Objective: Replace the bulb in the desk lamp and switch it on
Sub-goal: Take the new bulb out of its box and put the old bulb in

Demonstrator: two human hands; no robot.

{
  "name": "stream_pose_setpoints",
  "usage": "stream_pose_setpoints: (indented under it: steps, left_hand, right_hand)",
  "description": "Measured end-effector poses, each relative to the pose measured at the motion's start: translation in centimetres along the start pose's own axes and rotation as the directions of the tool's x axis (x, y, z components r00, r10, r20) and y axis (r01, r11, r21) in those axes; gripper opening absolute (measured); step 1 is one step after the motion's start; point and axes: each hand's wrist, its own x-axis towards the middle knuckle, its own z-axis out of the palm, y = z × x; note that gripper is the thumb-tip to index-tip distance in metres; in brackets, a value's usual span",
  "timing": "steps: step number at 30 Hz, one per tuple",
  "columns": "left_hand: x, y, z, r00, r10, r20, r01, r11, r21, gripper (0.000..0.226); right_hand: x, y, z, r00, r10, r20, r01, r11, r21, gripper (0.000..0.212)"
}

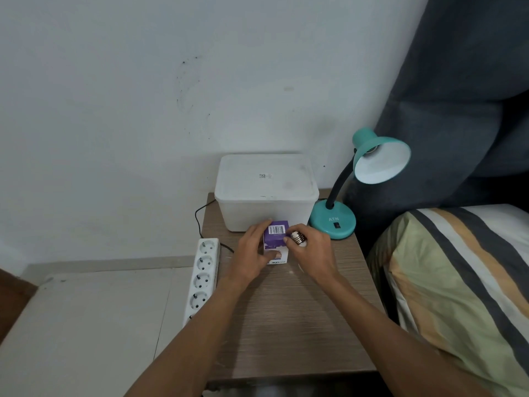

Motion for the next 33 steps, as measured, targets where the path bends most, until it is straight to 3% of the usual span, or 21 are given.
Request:
stream_pose_setpoints:
  steps: [13, 22, 27, 33]
  left_hand:
    - [0.1, -0.4, 0.2, 1.0, 0.008, 0.013, -0.008, 1.0, 0.022, 0.088]
    - [0.1, -0.7, 0.3, 1.0, 0.016, 0.012, -0.017, 0.999, 0.029, 0.087]
    - [-0.1, -0.8, 0.7, 0.999, 0.043, -0.004, -0.043, 0.997, 0.068, 0.088]
    - [-0.8, -0.7, 1.4, 0.997, 0.063, -0.04, -0.06, 0.995, 0.075, 0.08]
  right_hand:
    - [-0.2, -0.4, 0.1, 0.996, 0.007, -0.092, -0.002, 0.999, 0.052, 0.014]
    - [-0.3, -0.1, 0.1, 1.0, 0.009, -0.012, -0.009, 1.0, -0.009, 0.019]
    - [-0.1, -0.5, -0.3, 1.0, 0.0, 0.03, 0.003, 0.992, -0.123, 0.02]
    - [-0.7, -1.0, -0.9, 0.975, -0.189, 0.112, 0.219, 0.885, -0.41, 0.024]
